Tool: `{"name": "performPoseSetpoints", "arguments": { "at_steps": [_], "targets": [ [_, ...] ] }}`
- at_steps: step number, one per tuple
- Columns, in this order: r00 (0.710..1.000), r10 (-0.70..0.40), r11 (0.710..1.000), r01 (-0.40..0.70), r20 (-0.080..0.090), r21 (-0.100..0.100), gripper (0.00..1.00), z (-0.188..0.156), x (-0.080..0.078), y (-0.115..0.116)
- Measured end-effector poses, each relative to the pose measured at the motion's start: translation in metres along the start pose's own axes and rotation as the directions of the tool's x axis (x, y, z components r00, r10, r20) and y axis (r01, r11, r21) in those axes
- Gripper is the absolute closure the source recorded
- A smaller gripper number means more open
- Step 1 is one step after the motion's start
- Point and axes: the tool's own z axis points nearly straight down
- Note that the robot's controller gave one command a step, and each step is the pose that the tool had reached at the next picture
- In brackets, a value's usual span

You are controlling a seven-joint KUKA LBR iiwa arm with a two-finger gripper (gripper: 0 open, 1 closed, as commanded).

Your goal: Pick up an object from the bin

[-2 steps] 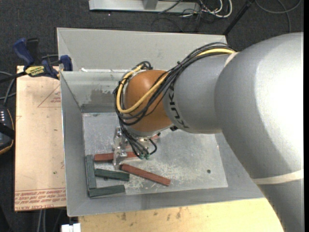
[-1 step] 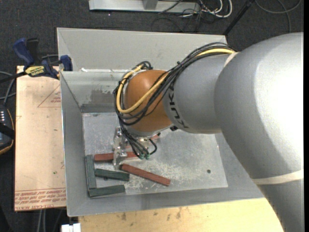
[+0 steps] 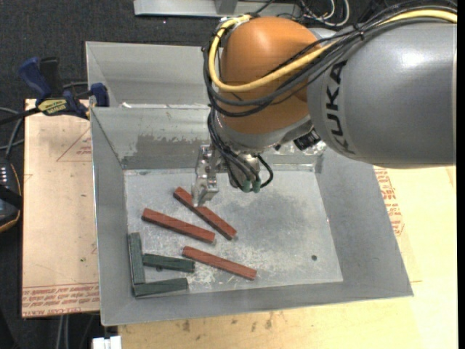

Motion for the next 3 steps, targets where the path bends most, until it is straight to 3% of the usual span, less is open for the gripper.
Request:
{"name": "performPoseSetpoints", "arguments": {
  "at_steps": [1,2,3],
  "targets": [
    [1.0,0.001,1.0,-0.001,-0.007,0.002,1.0,0.004,0.001,0.0],
    [1.0,-0.026,1.0,0.026,-0.012,0.002,0.0,0.098,0.029,-0.015],
    [1.0,-0.026,1.0,0.026,-0.01,0.002,0.0,0.098,0.029,-0.015]
  ]
}}
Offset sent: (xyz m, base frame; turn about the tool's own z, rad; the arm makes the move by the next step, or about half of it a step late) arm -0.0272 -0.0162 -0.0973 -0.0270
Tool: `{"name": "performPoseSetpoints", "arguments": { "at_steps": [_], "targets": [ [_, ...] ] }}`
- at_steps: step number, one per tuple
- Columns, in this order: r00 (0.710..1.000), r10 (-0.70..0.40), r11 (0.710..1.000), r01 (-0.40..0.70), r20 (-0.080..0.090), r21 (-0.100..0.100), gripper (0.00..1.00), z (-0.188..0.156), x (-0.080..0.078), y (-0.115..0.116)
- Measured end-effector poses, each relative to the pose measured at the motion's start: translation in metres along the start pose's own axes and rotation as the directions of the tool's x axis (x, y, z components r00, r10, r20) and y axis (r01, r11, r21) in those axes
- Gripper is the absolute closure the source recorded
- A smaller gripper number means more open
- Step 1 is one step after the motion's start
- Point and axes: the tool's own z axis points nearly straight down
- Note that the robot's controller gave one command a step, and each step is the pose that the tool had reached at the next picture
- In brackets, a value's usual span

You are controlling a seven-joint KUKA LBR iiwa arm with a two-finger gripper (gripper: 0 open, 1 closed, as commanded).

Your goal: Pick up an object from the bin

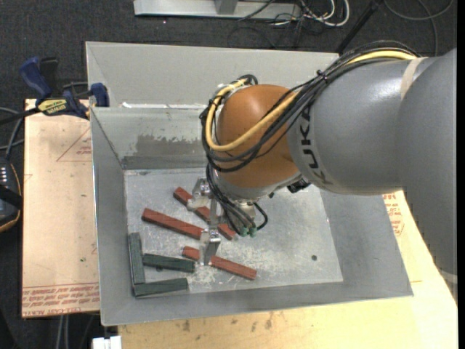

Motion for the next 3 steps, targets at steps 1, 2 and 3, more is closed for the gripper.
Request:
{"name": "performPoseSetpoints", "arguments": {
  "at_steps": [1,2,3],
  "targets": [
    [0.977,-0.213,0.977,0.213,0.01,0.0,1.0,0.0879,-0.0015,0.016],
    [0.977,-0.211,0.977,0.211,0.027,-0.002,0.0,0.0907,-0.0034,0.0171],
    [0.977,-0.211,0.977,0.211,0.026,-0.002,0.0,0.0907,-0.0033,0.0171]
  ]
}}
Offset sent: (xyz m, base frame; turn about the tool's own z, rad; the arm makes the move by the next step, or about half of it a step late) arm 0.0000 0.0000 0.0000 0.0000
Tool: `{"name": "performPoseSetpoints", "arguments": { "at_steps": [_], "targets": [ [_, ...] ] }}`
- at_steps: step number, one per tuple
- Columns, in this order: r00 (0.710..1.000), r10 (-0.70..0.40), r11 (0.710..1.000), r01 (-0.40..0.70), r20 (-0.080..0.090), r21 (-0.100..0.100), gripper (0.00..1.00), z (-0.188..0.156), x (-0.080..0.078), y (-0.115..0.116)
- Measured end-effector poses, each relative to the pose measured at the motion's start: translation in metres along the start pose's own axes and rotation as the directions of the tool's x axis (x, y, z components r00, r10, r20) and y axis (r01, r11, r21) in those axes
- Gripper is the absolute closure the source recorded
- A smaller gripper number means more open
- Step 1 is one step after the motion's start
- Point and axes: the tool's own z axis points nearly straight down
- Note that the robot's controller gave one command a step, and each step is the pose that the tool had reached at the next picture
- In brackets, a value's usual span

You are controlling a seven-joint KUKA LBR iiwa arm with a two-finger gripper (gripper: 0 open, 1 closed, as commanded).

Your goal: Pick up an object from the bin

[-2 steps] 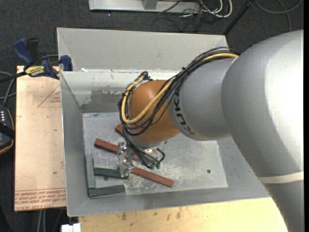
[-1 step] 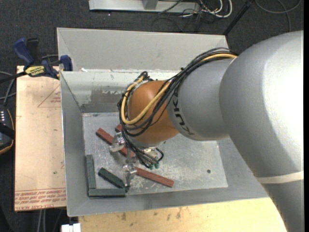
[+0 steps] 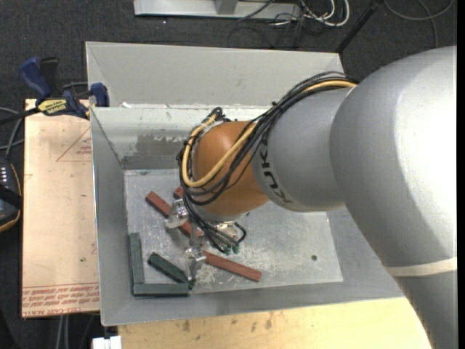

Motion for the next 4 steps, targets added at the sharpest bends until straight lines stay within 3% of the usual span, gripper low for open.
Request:
{"name": "performPoseSetpoints", "arguments": {
  "at_steps": [2,3,4],
  "targets": [
    [0.99,-0.142,0.99,0.142,0.003,0.026,0.0,-0.002,0.01,0.04],
    [0.99,-0.138,0.99,0.138,-0.003,0.018,0.0,-0.001,0.008,0.056],
    [0.984,-0.175,0.984,0.175,-0.026,0.02,0.0,0.001,-0.005,0.062]
  ]
}}
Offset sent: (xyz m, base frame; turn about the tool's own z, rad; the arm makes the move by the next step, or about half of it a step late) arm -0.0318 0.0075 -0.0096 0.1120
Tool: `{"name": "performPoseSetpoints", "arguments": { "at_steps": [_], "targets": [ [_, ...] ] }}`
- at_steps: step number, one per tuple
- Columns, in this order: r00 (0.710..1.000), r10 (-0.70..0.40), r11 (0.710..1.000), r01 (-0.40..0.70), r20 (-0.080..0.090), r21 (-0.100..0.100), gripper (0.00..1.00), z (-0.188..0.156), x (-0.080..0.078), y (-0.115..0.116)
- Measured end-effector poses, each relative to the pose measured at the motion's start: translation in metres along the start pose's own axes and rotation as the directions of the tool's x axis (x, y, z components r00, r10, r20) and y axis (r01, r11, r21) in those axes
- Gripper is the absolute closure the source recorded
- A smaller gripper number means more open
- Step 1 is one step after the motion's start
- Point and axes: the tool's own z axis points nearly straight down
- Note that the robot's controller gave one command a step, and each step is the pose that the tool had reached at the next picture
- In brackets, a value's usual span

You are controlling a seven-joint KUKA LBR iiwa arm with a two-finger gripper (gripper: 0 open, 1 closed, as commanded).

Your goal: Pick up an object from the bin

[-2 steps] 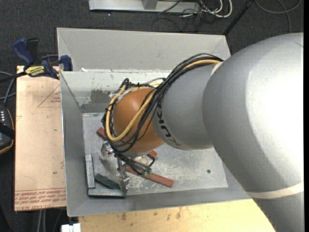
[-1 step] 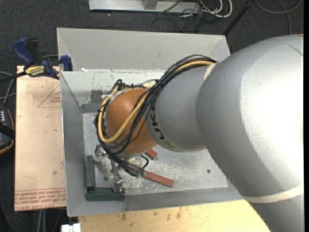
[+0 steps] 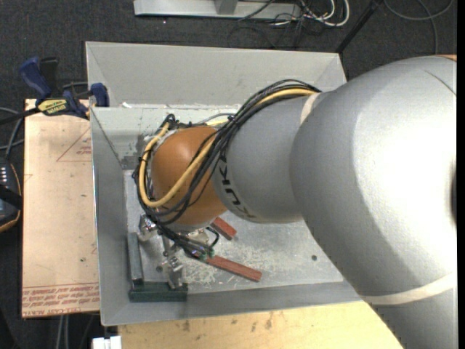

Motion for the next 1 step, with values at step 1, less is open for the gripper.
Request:
{"name": "performPoseSetpoints", "arguments": {
  "at_steps": [1],
  "targets": [
    [0.997,-0.074,0.997,0.074,0.008,-0.018,0.0,0.0044,-0.0481,-0.0118]
  ]
}}
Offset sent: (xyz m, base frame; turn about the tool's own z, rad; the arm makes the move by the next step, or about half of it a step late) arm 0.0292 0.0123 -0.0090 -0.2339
